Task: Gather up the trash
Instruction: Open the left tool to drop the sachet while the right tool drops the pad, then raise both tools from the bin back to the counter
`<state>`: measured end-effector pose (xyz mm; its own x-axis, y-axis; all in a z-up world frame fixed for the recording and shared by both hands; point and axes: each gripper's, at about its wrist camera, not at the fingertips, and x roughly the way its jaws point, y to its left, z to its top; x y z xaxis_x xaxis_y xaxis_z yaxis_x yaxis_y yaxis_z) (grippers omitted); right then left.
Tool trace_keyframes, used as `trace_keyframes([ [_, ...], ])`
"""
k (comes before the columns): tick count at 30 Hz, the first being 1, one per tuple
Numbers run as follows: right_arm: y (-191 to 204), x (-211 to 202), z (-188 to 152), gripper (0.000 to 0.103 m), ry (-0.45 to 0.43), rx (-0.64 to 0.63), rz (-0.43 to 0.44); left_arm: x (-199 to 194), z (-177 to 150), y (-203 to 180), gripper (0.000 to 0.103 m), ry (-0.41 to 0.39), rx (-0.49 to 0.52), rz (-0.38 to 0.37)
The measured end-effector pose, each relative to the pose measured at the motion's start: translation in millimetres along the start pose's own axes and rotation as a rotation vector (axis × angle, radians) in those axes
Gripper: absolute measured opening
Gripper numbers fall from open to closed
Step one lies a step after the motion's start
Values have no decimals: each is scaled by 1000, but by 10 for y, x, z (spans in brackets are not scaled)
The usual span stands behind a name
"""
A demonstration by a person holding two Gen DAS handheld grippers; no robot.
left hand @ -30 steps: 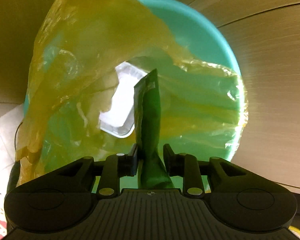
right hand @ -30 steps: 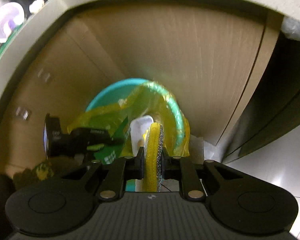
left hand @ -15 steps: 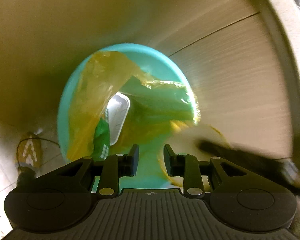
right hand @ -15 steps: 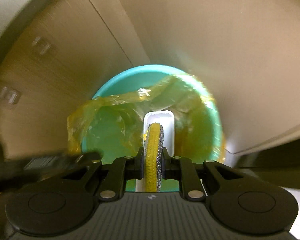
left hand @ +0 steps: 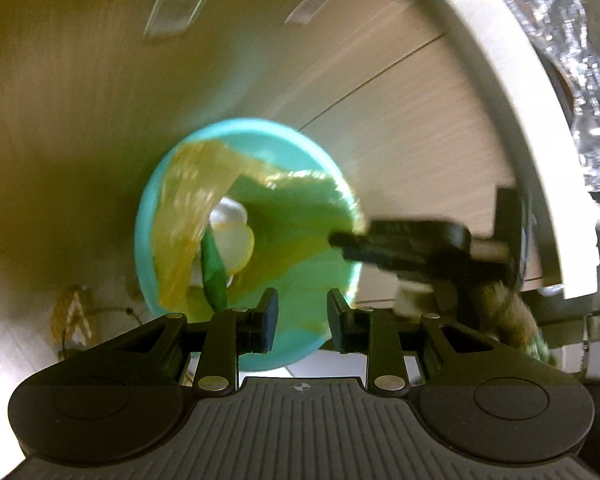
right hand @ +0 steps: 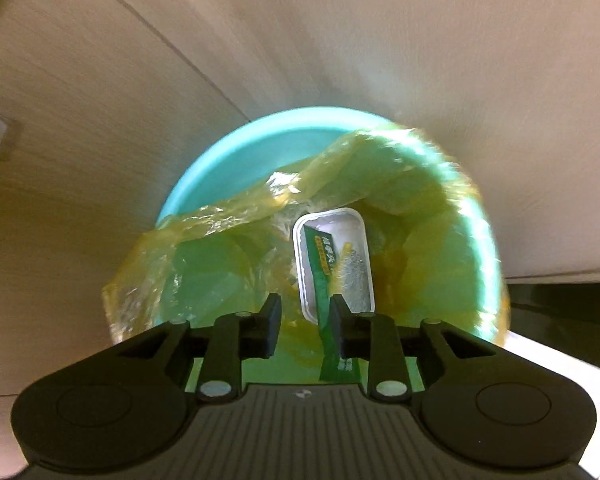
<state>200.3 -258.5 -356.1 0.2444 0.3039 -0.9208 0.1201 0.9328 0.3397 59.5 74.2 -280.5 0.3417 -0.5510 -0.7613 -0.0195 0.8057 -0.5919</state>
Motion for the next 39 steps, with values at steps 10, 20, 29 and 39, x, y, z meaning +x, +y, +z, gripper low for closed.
trace_keyframes([
  [10,-7,-1061,-258,26,-93,3,-41,-801,388,-514,30,-108,104,-51],
  [20,1588,-2063,-329,48,-396,-555,-62,-2173,1298,-658,30,-590,40,328],
  [29,2960,-2513,118,65,-476,-686,219,-2645,1556,-30,30,-770,-19,313],
  [39,4224,-1798,350,44,-435,-838,224,-2732,1698,550,30,-842,-166,137],
])
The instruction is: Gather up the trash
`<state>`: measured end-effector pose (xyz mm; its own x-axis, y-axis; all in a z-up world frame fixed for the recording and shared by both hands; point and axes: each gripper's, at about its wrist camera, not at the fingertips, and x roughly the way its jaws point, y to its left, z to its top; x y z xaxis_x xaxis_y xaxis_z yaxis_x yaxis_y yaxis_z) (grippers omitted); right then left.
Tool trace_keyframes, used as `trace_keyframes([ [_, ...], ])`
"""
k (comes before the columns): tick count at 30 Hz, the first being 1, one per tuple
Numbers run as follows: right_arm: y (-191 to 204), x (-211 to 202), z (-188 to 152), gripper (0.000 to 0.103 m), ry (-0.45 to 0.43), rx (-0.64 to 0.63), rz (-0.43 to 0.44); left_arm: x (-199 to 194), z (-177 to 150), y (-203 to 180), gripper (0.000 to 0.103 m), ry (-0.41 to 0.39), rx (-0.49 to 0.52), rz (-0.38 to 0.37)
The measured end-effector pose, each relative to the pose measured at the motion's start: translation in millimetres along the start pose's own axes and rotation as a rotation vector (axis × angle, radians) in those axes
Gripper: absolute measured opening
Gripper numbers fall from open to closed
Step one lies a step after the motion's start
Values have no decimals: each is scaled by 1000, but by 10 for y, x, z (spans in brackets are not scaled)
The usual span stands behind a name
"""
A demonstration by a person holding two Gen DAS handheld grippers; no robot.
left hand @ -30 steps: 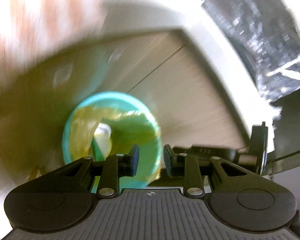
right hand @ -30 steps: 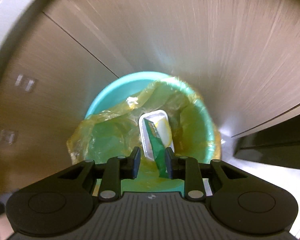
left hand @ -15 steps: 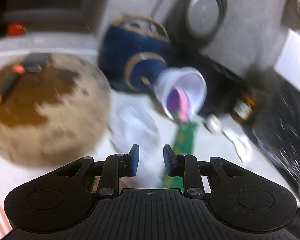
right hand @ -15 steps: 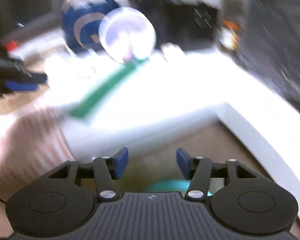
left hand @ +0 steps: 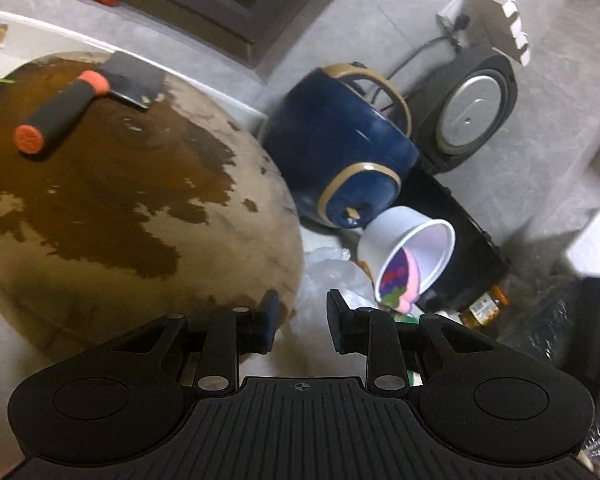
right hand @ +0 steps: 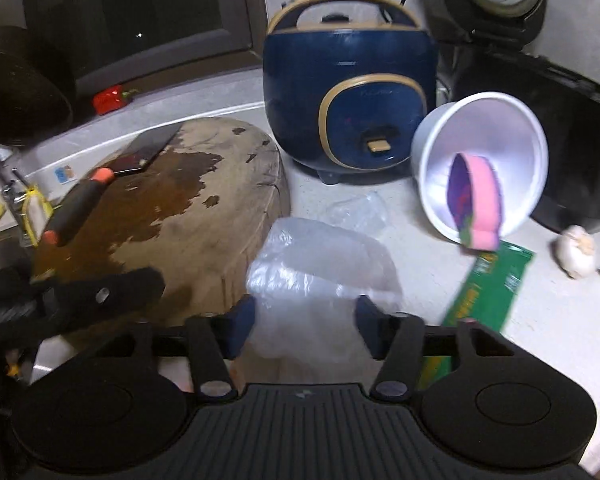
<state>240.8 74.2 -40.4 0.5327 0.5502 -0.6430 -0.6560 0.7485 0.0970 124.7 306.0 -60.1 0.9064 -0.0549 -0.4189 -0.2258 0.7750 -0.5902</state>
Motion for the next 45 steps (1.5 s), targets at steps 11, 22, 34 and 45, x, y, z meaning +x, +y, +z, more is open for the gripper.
trace_keyframes([
  [11,-780,-697,158,3,-230,166,-11,121,-185,-432,30,81,43,-14],
  [22,-1734,-926,-514,14,-161,251,-150,1046,-707,-1581,30,298,561,7],
  [34,-1929,-1306,-1037,40,-176,363,-252,1599,-906,-1751,38,334,810,135],
  [45,-1870,-1198,-1145,42,-131,354,-245,1767,-913,-1811,40,350,834,139],
])
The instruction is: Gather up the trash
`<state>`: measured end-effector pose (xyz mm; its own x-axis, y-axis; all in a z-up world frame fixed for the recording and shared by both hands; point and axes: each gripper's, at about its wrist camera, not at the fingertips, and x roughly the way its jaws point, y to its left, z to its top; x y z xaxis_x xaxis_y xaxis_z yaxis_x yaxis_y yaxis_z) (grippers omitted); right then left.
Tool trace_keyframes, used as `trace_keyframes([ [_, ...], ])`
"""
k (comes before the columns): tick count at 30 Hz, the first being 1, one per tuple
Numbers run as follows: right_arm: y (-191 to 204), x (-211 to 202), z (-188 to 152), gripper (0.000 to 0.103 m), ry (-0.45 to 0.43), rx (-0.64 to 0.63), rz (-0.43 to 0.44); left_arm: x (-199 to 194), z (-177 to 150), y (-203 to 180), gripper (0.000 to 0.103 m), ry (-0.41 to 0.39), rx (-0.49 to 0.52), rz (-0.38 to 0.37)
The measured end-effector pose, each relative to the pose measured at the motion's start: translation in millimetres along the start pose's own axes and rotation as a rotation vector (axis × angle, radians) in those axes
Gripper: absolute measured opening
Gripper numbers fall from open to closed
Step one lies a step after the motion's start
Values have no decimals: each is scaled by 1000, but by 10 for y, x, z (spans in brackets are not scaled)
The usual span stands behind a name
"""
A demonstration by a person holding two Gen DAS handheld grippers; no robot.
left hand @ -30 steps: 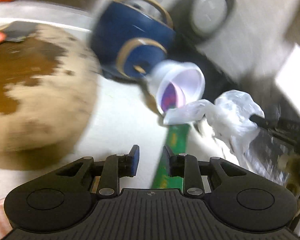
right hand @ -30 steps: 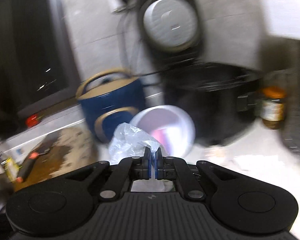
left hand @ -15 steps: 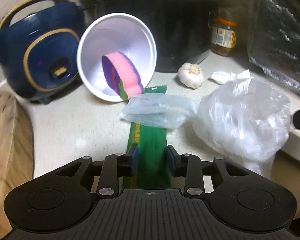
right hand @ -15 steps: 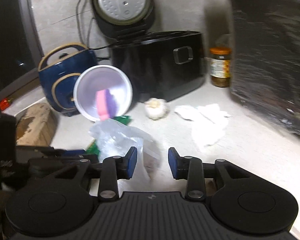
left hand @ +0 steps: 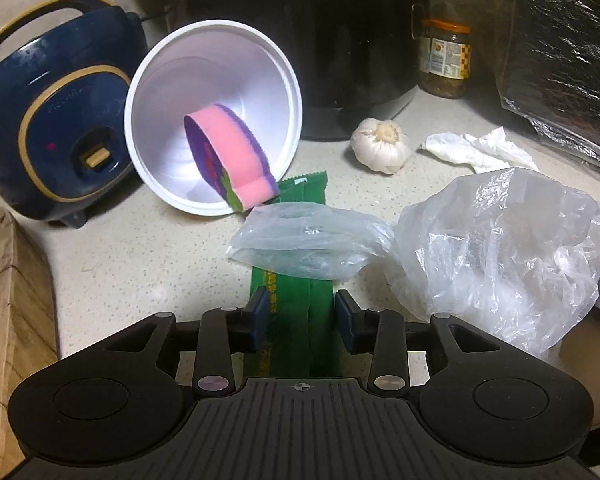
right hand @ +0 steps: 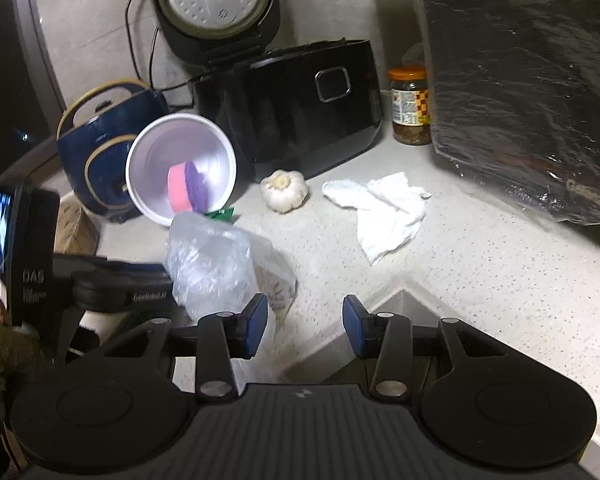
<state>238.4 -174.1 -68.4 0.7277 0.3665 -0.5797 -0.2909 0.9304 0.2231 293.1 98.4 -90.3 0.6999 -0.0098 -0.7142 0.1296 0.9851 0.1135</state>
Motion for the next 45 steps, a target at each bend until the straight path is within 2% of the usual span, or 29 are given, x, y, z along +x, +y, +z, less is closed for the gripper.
trace_keyframes([
  [10,188,10,-65,49,-28,-115,-74,25,-16,45,44,-33,-5,-3],
  [16,172,-33,-97,53,-21,-113,-63,-19,9,46,42,26,17,-38],
  [20,148,-57,-87,56,-31,-96,-50,-164,-129,69,42,44,16,-51],
  [25,227,-13,-13,56,-56,-121,-41,-342,-304,162,42,40,-39,-89],
  [30,252,28,120,56,-78,-140,-53,-439,-384,330,41,6,-158,-142],
  [31,227,19,139,56,-84,-136,-51,-465,-388,367,39,-5,-182,-156],
  [34,130,-17,189,56,-95,-117,-28,-589,-402,443,38,-64,-211,-176],
  [36,106,-3,227,57,-81,-120,11,-618,-380,457,38,-75,-210,-182],
  [40,276,113,290,57,-69,-189,56,-622,-380,441,38,-56,-198,-170],
  [43,449,334,307,61,-35,-238,114,-605,-379,416,38,-35,-190,-158],
  [45,529,537,278,61,3,-261,85,-604,-390,417,38,-30,-187,-158],
])
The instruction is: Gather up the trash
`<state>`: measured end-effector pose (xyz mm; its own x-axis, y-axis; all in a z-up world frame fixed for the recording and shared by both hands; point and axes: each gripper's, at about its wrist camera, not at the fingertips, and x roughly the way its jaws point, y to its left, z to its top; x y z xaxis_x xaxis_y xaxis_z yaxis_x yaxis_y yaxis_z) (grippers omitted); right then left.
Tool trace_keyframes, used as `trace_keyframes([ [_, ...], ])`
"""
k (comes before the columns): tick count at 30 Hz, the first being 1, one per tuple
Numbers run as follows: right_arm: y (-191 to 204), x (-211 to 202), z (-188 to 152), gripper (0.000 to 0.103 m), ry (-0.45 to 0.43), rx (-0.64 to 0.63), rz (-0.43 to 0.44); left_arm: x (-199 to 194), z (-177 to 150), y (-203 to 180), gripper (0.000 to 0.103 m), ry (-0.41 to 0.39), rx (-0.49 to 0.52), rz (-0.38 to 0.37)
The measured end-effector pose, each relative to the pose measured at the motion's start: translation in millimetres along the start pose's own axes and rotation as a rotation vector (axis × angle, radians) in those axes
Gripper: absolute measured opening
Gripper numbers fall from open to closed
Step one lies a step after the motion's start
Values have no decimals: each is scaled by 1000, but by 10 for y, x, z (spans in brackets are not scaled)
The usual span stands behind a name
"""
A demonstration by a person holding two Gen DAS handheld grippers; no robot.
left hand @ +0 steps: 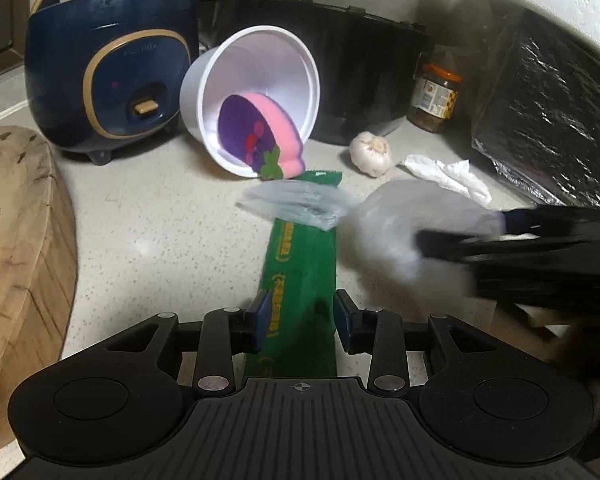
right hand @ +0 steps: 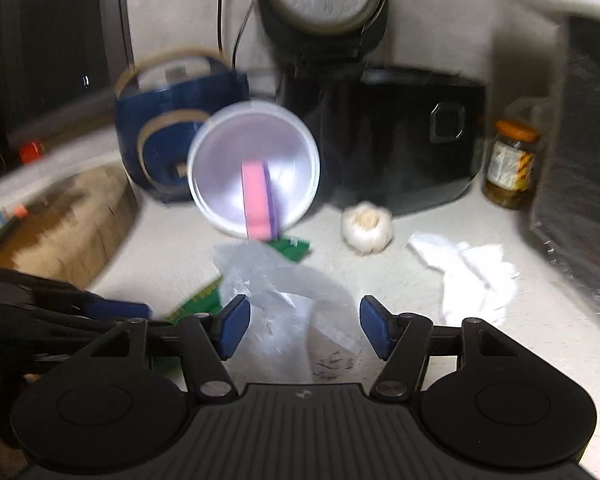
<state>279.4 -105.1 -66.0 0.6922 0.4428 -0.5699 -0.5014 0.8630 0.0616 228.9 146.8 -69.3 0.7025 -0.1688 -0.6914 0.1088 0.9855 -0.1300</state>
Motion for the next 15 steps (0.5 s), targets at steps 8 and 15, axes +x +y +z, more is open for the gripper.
trace_keyframes([
  [8,-10,314,-68,33,93,95,39,24,-9,-10,38,6,2,-6],
  [15,-306,-28,-19,13,11,178,-88,96,66,-15,38,-40,-11,-28],
])
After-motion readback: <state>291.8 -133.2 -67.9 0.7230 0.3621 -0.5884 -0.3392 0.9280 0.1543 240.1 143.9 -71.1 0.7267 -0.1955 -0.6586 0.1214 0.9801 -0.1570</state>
